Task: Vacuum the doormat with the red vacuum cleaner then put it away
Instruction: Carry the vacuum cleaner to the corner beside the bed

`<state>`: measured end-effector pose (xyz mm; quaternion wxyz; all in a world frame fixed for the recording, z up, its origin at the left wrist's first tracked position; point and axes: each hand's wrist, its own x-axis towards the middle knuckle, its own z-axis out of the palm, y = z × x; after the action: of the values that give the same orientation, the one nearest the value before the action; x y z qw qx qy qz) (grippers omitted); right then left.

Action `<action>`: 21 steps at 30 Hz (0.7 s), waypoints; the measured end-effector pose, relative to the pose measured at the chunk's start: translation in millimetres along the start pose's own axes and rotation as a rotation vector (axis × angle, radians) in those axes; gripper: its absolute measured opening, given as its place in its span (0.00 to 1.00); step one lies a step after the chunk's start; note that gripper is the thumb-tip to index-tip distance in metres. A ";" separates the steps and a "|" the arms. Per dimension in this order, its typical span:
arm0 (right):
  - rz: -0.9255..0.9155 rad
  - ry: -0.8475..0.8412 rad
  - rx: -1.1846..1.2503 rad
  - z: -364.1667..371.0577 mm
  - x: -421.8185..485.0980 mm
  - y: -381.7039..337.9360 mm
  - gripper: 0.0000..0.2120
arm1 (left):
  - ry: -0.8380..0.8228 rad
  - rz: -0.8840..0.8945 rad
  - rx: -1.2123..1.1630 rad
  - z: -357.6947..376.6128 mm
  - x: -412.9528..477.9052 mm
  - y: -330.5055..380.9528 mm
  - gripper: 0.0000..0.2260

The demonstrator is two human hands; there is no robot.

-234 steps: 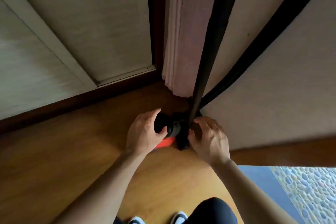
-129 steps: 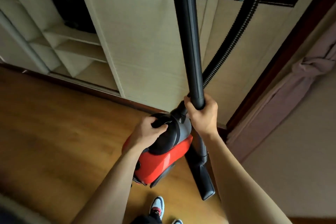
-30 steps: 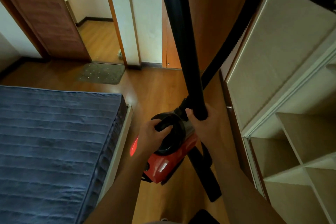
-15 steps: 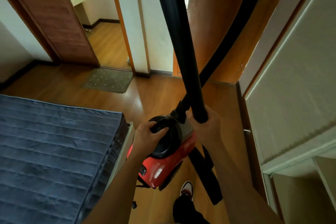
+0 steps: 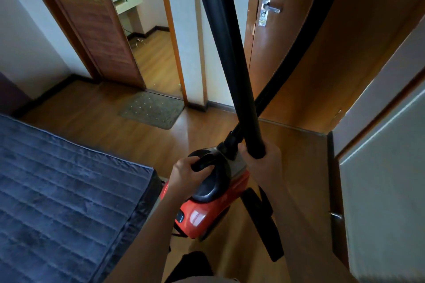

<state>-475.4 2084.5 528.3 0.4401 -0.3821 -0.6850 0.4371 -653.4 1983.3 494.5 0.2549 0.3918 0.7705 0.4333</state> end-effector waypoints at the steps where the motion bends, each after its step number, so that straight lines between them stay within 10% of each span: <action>1: 0.005 -0.008 0.003 2.6 12.5 4.8 0.23 | 0.005 -0.011 -0.001 2.4 10.7 -0.4 0.16; 21: 0.030 -0.125 -0.125 155.3 344.6 83.1 0.10 | -0.044 -0.105 -0.073 -11.9 360.2 -14.0 0.13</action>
<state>-719.8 2383.8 507.5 0.3653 -0.3909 -0.7312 0.4232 -870.3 2270.4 469.1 0.3081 0.3508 0.7679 0.4386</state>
